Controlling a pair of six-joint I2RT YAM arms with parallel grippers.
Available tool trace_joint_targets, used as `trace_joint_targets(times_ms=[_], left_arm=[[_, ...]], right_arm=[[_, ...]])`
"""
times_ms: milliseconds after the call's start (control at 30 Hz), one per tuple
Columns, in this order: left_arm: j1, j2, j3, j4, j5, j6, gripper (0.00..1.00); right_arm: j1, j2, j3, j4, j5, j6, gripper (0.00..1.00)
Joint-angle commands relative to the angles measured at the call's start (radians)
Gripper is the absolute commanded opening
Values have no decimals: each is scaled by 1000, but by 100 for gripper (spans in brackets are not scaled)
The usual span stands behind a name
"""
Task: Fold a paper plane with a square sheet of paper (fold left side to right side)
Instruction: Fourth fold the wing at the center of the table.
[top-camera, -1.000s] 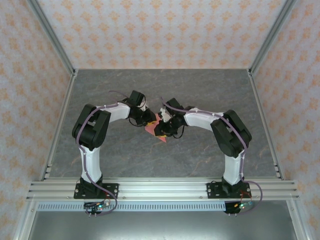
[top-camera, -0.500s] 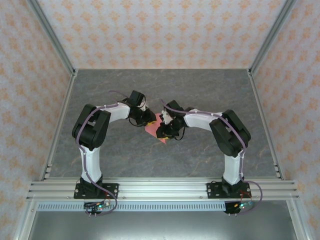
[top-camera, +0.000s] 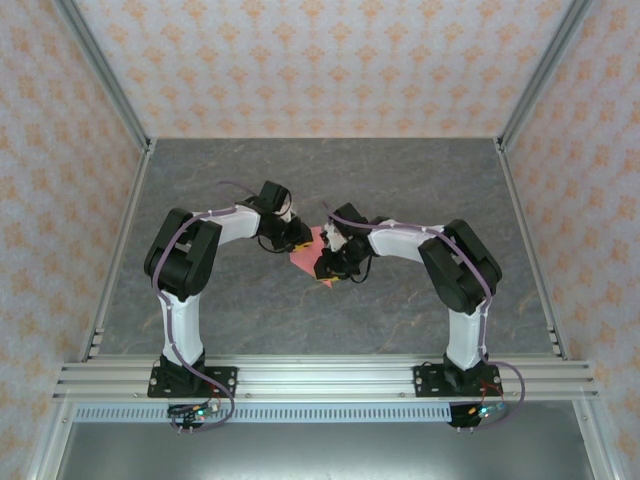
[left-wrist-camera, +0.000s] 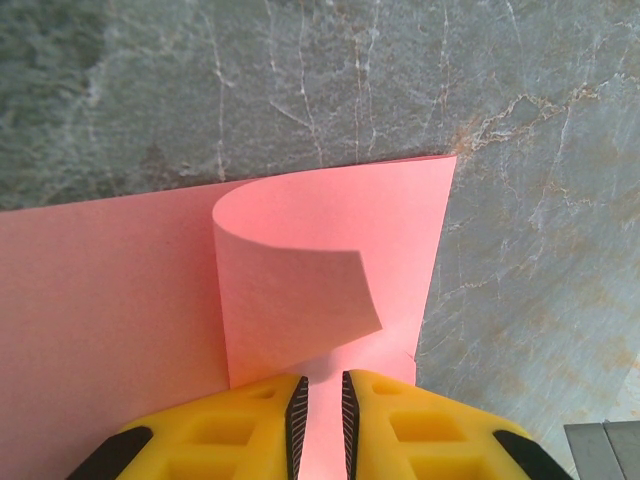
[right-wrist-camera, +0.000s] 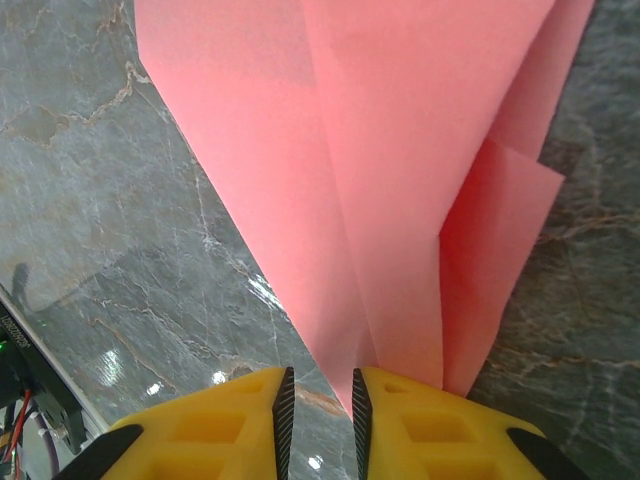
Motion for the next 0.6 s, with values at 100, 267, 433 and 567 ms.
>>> trace_joint_targets(times_ms=[100, 267, 433, 567], left_arm=[[3, 22, -38, -67, -68, 9, 23], [3, 25, -37, -65, -71, 9, 22], [4, 24, -38, -65, -71, 9, 22], [5, 23, -38, -66, -73, 8, 22]], right_arm=[[0, 32, -49, -48, -17, -5, 27], [0, 2, -87, -23, -63, 12, 26], [0, -4, -130, 42, -124, 66, 24], [-1, -17, -156, 48, -123, 73, 23]])
